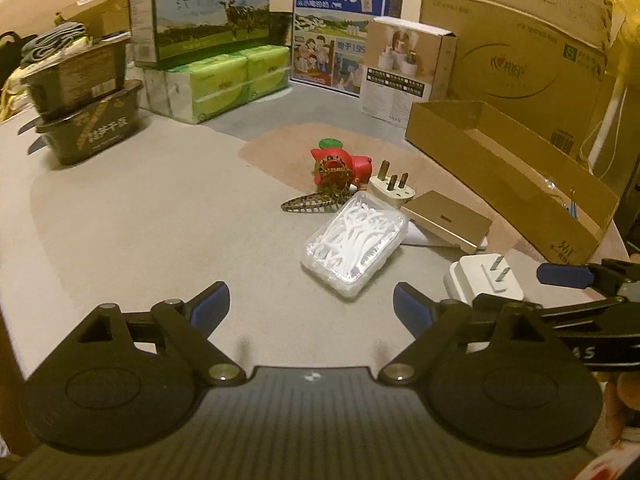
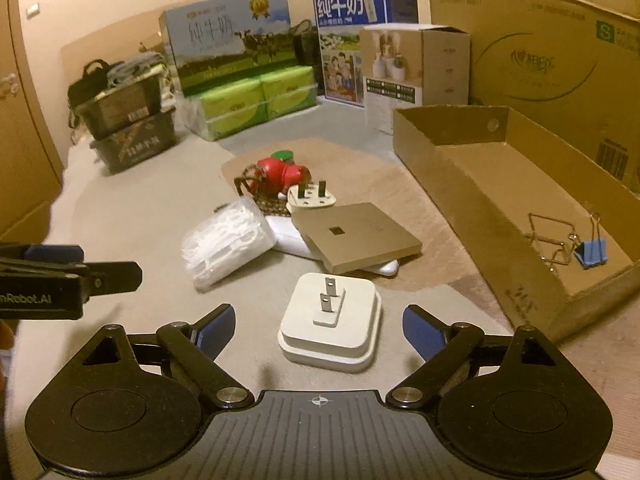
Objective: Organize rigid objects
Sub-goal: 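Withdraw both tools from the tray toward the floss box and white plug, then grasp the clear floss pick box with the left tool while the right tool grasps the white plug, then carry the floss box and white plug into the cardboard tray and release both, then withdraw both tools from the tray back toward the remaining objects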
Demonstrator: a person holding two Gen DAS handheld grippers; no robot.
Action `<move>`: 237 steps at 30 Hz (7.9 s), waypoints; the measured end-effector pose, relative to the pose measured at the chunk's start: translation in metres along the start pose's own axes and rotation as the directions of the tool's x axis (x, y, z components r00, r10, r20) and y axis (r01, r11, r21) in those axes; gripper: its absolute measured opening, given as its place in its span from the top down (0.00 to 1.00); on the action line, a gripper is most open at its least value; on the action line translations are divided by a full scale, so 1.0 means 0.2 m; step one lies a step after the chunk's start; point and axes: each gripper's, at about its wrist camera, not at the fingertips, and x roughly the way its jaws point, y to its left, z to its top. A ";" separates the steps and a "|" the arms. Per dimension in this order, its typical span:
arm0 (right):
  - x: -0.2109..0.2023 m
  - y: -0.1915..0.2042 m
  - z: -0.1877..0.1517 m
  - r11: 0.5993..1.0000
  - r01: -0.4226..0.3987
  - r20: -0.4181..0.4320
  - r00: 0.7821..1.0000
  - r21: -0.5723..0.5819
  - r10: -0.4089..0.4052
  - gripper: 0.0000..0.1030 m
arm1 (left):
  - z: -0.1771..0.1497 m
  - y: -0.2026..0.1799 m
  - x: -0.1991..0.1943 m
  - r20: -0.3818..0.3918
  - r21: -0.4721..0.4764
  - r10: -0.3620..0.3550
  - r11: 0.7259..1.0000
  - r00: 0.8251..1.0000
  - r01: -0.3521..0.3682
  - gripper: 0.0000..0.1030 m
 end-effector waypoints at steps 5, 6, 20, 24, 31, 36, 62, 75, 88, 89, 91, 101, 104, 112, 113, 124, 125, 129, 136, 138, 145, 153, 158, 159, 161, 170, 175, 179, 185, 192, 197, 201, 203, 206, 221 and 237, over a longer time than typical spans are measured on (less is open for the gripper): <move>0.12 0.01 -0.02 0.999 0.047 -0.025 0.999 0.020 -0.046 0.13 | 0.02 0.02 0.10 -0.013 0.021 -0.033 0.999 0.999 0.033 0.15; 0.13 0.01 -0.03 0.998 0.056 -0.027 0.998 0.021 -0.056 0.13 | 0.02 0.02 0.12 -0.015 0.026 -0.037 0.999 0.999 0.037 0.15; 0.19 0.01 -0.05 0.997 0.068 -0.030 0.997 -0.041 -0.070 0.34 | 0.06 0.00 0.26 -0.028 0.159 -0.096 0.982 0.995 0.100 0.15; 0.16 -0.01 -0.04 0.998 0.048 -0.023 0.999 -0.042 -0.049 0.35 | 0.09 -0.01 0.32 -0.039 0.193 -0.124 0.973 0.992 0.129 0.15; 0.12 -0.04 0.00 0.998 0.037 0.009 0.999 -0.048 -0.037 0.36 | 0.17 -0.05 0.42 -0.069 0.235 -0.193 0.950 0.979 0.204 0.20; 0.13 -0.05 0.00 0.999 0.031 -0.003 1.000 -0.042 -0.031 0.36 | 0.20 -0.08 0.48 -0.101 0.316 -0.202 0.922 0.974 0.224 0.24; 0.16 -0.07 -0.06 0.996 0.055 -0.015 0.998 -0.066 -0.056 0.38 | 0.06 -0.11 0.38 -0.119 0.128 -0.100 0.985 0.988 0.115 0.49; -0.07 -0.11 -0.06 0.998 0.042 0.024 0.999 -0.046 -0.041 0.38 | -0.06 -0.20 0.14 -0.107 -0.029 -0.055 0.998 0.993 0.053 0.49; -0.29 -0.18 -0.05 0.999 0.033 0.084 0.996 -0.031 -0.031 0.38 | -0.12 -0.36 -0.08 -0.077 -0.109 -0.026 0.994 0.997 0.018 0.49; -0.30 -0.18 -0.05 0.999 0.033 0.087 0.996 -0.030 -0.030 0.38 | -0.12 -0.37 -0.09 -0.076 -0.113 -0.029 0.993 0.997 0.021 0.49; -0.33 -0.19 -0.05 0.999 0.032 0.093 0.995 -0.030 -0.029 0.38 | -0.13 -0.39 -0.12 -0.073 -0.114 -0.032 0.993 0.997 0.024 0.49; -0.42 -0.24 -0.05 0.999 0.041 0.117 0.992 -0.028 -0.038 0.38 | -0.12 -0.48 -0.18 -0.055 -0.112 -0.047 0.993 0.997 0.041 0.49; -0.44 -0.27 -0.05 0.998 0.050 0.120 0.992 -0.023 -0.047 0.38 | -0.11 -0.51 -0.19 -0.050 -0.109 -0.062 0.992 0.997 0.057 0.49; -0.49 -0.39 -0.05 0.996 0.084 0.127 0.989 -0.005 -0.082 0.38 | -0.06 -0.64 -0.17 -0.045 -0.086 -0.106 0.991 0.993 0.102 0.49; -0.50 -0.41 -0.05 0.996 0.088 0.127 0.988 -0.001 -0.087 0.38 | -0.05 -0.66 -0.16 -0.045 -0.082 -0.114 0.991 0.993 0.110 0.49; -0.54 -0.66 0.00 0.988 0.148 0.143 0.978 0.039 -0.152 0.38 | 0.08 -0.89 -0.10 -0.039 -0.032 -0.192 0.981 0.981 0.191 0.49; -0.54 -0.68 0.01 0.988 0.151 0.144 0.977 0.039 -0.155 0.38 | 0.09 -0.92 -0.09 -0.038 -0.026 -0.199 0.980 0.979 0.198 0.49; -0.54 -0.75 0.04 0.986 0.163 0.148 0.975 0.038 -0.166 0.38 | 0.14 -0.99 -0.05 -0.039 -0.019 -0.224 0.974 0.974 0.224 0.49; -0.53 -0.87 0.10 0.984 0.178 0.153 0.972 0.026 -0.180 0.38 | 0.23 -1.07 0.01 -0.033 -0.016 -0.239 0.971 0.970 0.239 0.49; -0.52 -0.90 0.12 0.984 0.177 0.152 0.972 0.025 -0.179 0.38 | 0.25 -1.09 0.02 -0.031 -0.019 -0.242 0.970 0.970 0.242 0.49; -0.47 -1.01 0.21 0.988 0.155 0.152 0.976 0.015 -0.156 0.38 | 0.33 -1.15 0.10 -0.028 -0.014 -0.242 0.970 0.970 0.241 0.49; -0.33 -1.16 0.36 0.992 0.129 0.140 0.982 0.003 -0.128 0.38 | 0.47 -1.23 0.26 -0.021 -0.015 -0.233 0.973 0.972 0.232 0.49; -0.22 -1.24 0.44 0.994 0.107 0.124 0.987 -0.004 -0.106 0.38 | 0.56 -1.25 0.38 -0.022 -0.017 -0.222 0.975 0.975 0.222 0.49; -0.20 -1.25 0.46 0.995 0.101 0.121 0.988 -0.003 -0.100 0.38 | 0.57 -1.25 0.41 -0.022 -0.018 -0.219 0.976 0.975 0.219 0.49; -0.15 -1.27 0.49 0.996 0.094 0.115 0.989 -0.007 -0.092 0.38 | 0.60 -1.26 0.46 -0.024 -0.018 -0.214 0.977 0.977 0.213 0.49; 0.04 -1.36 0.57 0.998 0.067 0.083 0.994 0.016 -0.068 0.38 | 0.66 -1.26 0.65 -0.045 -0.017 -0.195 0.981 0.980 0.195 0.49; 0.09 -1.38 0.58 0.997 0.068 0.075 0.995 0.024 -0.070 0.38 | 0.68 -1.28 0.73 -0.049 -0.005 -0.175 0.985 0.983 0.175 0.47; 0.11 -1.40 0.58 0.997 0.068 0.070 0.995 0.040 -0.071 0.38 | 0.69 -1.26 0.71 -0.009 -0.002 -0.145 0.989 0.989 0.145 0.40; 0.12 -1.39 0.59 0.997 0.065 0.060 0.996 0.048 -0.067 0.38 | 0.68 -1.19 0.65 0.008 -0.017 -0.125 0.992 0.992 0.125 0.40; 0.12 -1.36 0.61 0.997 0.050 0.057 0.997 0.050 -0.053 0.38 | 0.67 -1.15 0.62 0.009 -0.035 -0.128 0.991 0.992 0.128 0.40; 0.14 -1.34 0.61 0.998 0.049 0.052 0.997 0.046 -0.051 0.38 | 0.66 -1.13 0.61 0.011 -0.043 -0.134 0.990 0.991 0.135 0.40; 0.16 -1.33 0.61 0.998 0.048 0.046 0.998 0.045 -0.050 0.38 | 0.66 -1.12 0.61 0.010 -0.048 -0.136 0.990 0.991 0.136 0.40; 0.16 -1.33 0.62 0.998 0.044 0.047 0.998 0.047 -0.046 0.38 | 0.66 -1.12 0.61 0.010 -0.052 -0.135 0.989 0.991 0.135 0.40; 0.18 -1.33 0.63 0.997 0.040 0.055 0.998 0.064 -0.043 0.38 | 0.65 -1.10 0.61 0.011 -0.058 -0.132 0.989 0.991 0.133 0.40; 0.02 -1.32 0.57 0.991 0.025 0.079 0.996 0.130 -0.036 0.18 | 0.56 -1.02 0.52 -0.009 -0.096 -0.111 0.989 0.994 0.110 0.33; -0.31 -1.02 0.45 0.992 0.023 0.113 0.993 0.122 -0.037 0.18 | 0.38 -0.81 0.20 0.020 -0.123 -0.072 0.990 0.997 0.074 0.18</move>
